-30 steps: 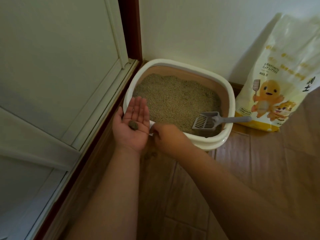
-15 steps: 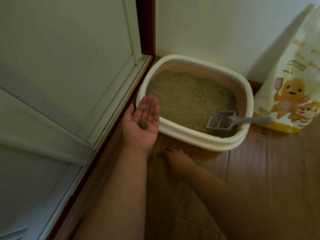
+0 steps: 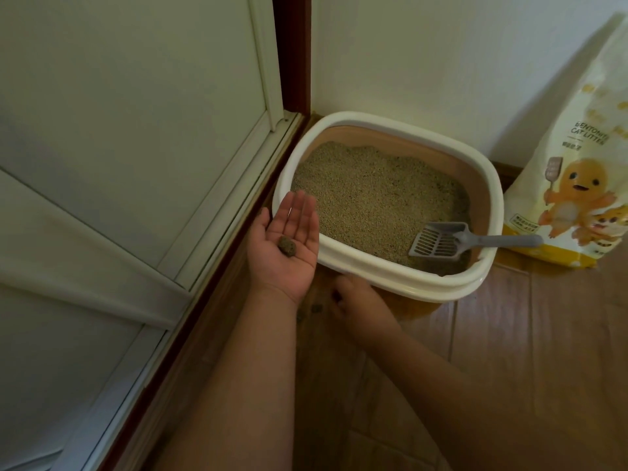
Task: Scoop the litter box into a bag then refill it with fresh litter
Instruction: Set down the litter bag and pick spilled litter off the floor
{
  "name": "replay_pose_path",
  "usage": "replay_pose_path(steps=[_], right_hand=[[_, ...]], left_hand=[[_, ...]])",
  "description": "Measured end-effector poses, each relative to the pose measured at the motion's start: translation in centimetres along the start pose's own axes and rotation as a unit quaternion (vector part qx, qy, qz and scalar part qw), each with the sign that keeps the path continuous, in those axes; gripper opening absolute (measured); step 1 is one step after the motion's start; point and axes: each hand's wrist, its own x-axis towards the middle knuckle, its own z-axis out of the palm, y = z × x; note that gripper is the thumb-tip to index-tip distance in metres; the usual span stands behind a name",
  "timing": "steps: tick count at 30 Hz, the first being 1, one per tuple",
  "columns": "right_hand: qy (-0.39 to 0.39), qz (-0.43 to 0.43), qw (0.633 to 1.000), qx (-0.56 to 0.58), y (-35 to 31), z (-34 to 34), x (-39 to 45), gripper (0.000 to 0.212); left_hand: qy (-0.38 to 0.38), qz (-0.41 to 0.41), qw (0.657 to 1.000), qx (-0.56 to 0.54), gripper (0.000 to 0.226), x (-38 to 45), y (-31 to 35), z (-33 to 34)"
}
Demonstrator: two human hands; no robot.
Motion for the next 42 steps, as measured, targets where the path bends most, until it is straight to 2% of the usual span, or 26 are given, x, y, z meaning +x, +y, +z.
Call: replay_pose_path(steps=[3, 5, 7, 11, 13, 18, 21, 23, 27, 30, 31, 33, 36, 42], right_hand=[[0.161, -0.081, 0.979, 0.098, -2.5, -4.0, 1.3, 0.007], [0.210, -0.106, 0.962, 0.140, -4.4, -6.4, 1.8, 0.009], [0.205, -0.120, 0.960, 0.148, -5.9, -8.0, 2.1, 0.011], [0.136, -0.151, 0.975, 0.087, -6.7, -8.4, 2.5, 0.012], [0.122, -0.163, 0.974, 0.098, -6.2, -8.0, 2.5, 0.012], [0.166, -0.206, 0.953, 0.151, -5.7, -8.2, 2.6, 0.014], [0.201, -0.160, 0.947, 0.191, -5.7, -8.3, 2.6, 0.015], [0.215, -0.115, 0.954, 0.177, -5.4, -7.9, 3.0, 0.014], [0.116, -0.041, 0.983, 0.139, -4.5, -5.6, 3.6, 0.021], [0.100, -0.005, 0.987, 0.122, -3.7, -3.4, 3.3, 0.020], [0.076, 0.005, 0.992, 0.104, -3.3, -2.6, 3.2, 0.019], [-0.022, 0.004, 0.999, 0.029, -2.4, -0.8, 3.2, 0.018], [-0.125, 0.016, 0.991, -0.040, -1.2, 1.7, 3.0, 0.021], [-0.185, 0.013, 0.978, -0.096, -0.5, 4.2, 2.2, 0.041]], left_hand=[[0.009, 0.014, 1.000, -0.004, 0.048, 0.2, -0.7, -0.2], [0.017, 0.020, 1.000, -0.005, 0.049, 0.3, -1.3, -0.4], [0.013, 0.010, 1.000, -0.006, 0.050, 0.4, -1.9, -0.5], [-0.015, -0.020, 1.000, 0.009, 0.054, 0.7, -2.5, -0.1], [-0.018, -0.016, 1.000, 0.008, 0.055, 0.8, -2.7, 0.2], [-0.025, -0.007, 0.999, -0.019, 0.052, 0.5, -2.4, 0.1], [-0.025, 0.012, 0.999, -0.038, 0.050, 0.5, -1.8, -0.1], [-0.025, 0.032, 0.998, -0.037, 0.052, 0.4, -1.3, -0.1], [-0.006, 0.047, 0.998, -0.052, 0.052, 0.5, 0.0, -0.2], [0.028, 0.045, 0.995, -0.083, 0.047, 0.7, 0.6, -0.8], [0.033, 0.043, 0.995, -0.086, 0.046, 0.7, 0.7, -0.9], [0.030, 0.038, 0.996, -0.079, 0.046, 0.6, 1.0, -1.1], [0.016, 0.028, 0.998, -0.058, 0.048, 0.5, 1.4, -1.1], [-0.022, -0.001, 0.999, -0.030, 0.052, 0.4, 2.0, -0.8]])
